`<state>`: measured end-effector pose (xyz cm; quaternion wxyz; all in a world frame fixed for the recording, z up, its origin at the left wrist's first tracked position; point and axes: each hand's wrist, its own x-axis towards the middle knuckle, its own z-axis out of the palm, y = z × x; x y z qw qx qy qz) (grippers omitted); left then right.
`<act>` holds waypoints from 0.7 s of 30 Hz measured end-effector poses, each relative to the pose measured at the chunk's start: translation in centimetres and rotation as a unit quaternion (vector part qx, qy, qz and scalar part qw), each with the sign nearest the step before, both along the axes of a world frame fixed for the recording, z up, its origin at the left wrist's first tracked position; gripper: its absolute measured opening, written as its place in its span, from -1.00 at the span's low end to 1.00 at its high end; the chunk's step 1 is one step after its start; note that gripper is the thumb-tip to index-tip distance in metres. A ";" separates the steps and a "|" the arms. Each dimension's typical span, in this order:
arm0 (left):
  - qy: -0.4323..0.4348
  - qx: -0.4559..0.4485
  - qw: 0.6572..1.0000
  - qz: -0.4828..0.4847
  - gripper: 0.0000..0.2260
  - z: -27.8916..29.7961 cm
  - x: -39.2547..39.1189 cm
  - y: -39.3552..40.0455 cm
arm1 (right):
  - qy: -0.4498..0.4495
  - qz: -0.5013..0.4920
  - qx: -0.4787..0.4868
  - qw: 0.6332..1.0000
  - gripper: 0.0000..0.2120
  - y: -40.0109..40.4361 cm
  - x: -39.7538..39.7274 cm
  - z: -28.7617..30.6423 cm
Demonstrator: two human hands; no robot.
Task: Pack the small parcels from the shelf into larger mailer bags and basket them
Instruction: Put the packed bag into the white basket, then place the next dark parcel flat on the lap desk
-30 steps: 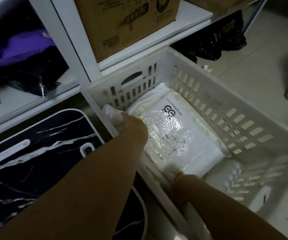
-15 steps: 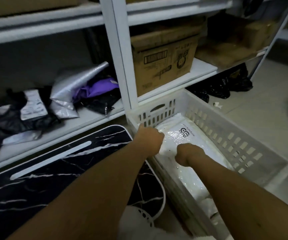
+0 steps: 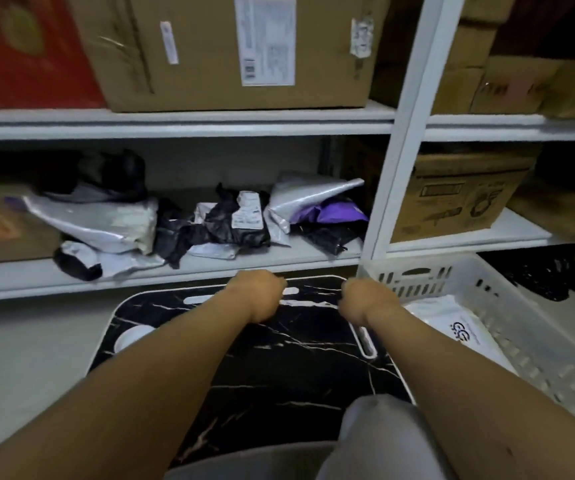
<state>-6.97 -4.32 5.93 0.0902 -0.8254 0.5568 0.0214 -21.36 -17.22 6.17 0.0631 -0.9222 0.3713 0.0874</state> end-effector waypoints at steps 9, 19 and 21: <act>0.066 -0.029 0.986 0.151 -0.81 -3.2 7.4 8.2 | 0.012 0.100 -0.024 0.995 -0.71 5.9 10.5 0.5; 0.089 -0.104 0.971 0.195 -0.82 -5.7 14.3 8.1 | 0.009 0.187 -0.116 0.975 -0.41 5.5 21.1 -3.9; 0.096 -0.109 0.968 0.204 -0.82 -6.3 15.4 8.3 | 0.032 0.200 -0.145 0.968 -0.35 5.7 23.4 -4.7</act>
